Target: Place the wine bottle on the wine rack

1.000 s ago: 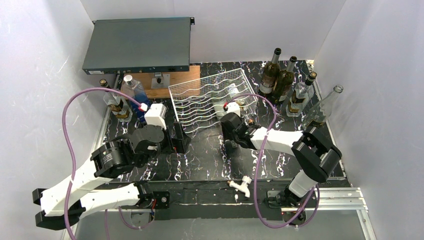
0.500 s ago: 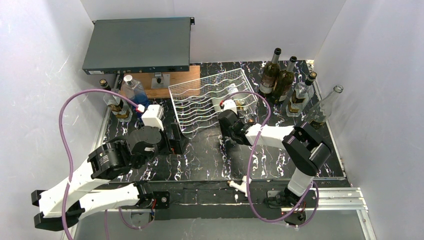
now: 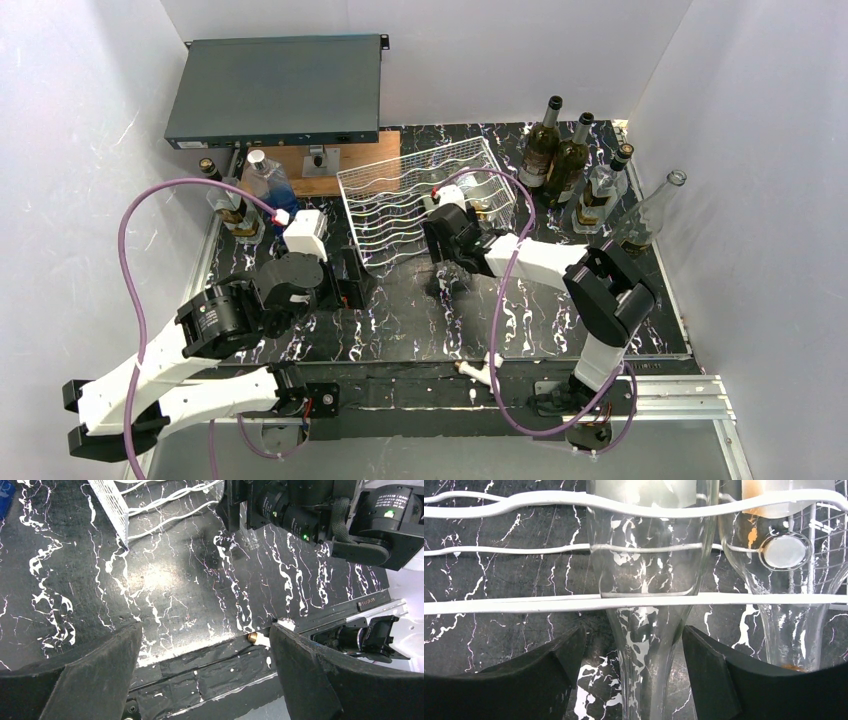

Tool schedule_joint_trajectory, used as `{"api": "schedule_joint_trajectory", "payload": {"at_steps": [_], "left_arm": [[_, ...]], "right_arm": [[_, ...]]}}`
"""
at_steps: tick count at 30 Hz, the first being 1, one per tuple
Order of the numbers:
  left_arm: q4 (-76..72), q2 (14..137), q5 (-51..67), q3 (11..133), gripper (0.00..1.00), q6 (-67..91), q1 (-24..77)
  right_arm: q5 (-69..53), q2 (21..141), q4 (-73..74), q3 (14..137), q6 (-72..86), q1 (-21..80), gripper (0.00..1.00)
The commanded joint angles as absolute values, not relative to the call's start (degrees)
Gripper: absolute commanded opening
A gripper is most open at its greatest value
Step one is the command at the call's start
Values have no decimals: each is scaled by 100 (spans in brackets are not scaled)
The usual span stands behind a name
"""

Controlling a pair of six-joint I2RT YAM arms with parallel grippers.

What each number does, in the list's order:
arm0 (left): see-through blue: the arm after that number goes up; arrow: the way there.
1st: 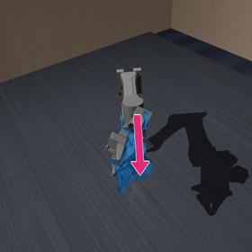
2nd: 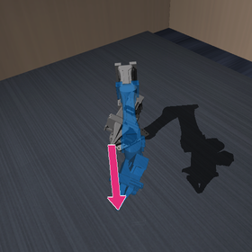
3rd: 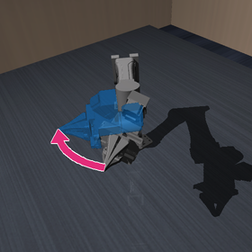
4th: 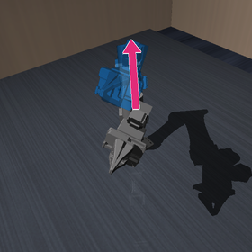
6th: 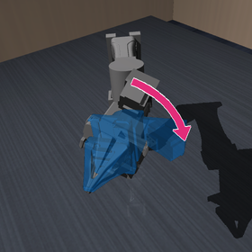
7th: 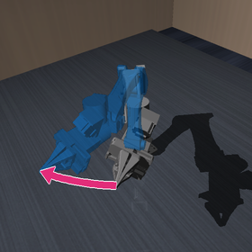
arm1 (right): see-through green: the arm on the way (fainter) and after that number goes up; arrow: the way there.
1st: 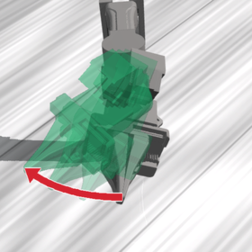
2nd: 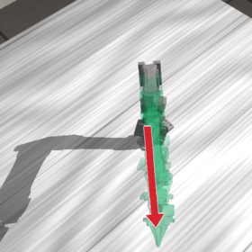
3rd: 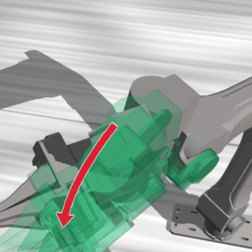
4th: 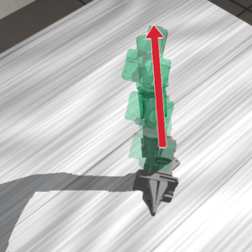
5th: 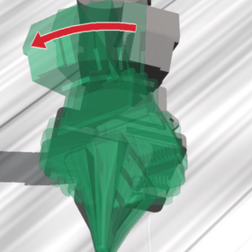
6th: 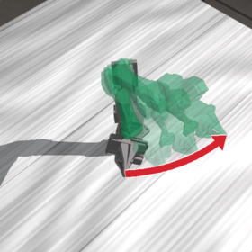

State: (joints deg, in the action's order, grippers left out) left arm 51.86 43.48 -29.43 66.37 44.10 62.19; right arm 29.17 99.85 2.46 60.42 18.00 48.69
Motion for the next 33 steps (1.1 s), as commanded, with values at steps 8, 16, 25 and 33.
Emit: {"api": "schedule_joint_trajectory", "payload": {"at_steps": [8,16,25,33], "left_arm": [[5562,4568,-3208,7029,98,4421,6183],[6094,5099,-3412,7680,98,4375,6187],[6638,5917,-3010,8703,98,4037,5507],[7358,6532,-2825,9902,98,3261,4466]], "right_arm": [[2543,9504,979,6118,1963,4852,98],[2434,8672,1962,6301,1588,4852,98],[1594,7445,2441,5982,1606,4459,98],[1134,7115,2434,5862,1761,4351,98]]}}
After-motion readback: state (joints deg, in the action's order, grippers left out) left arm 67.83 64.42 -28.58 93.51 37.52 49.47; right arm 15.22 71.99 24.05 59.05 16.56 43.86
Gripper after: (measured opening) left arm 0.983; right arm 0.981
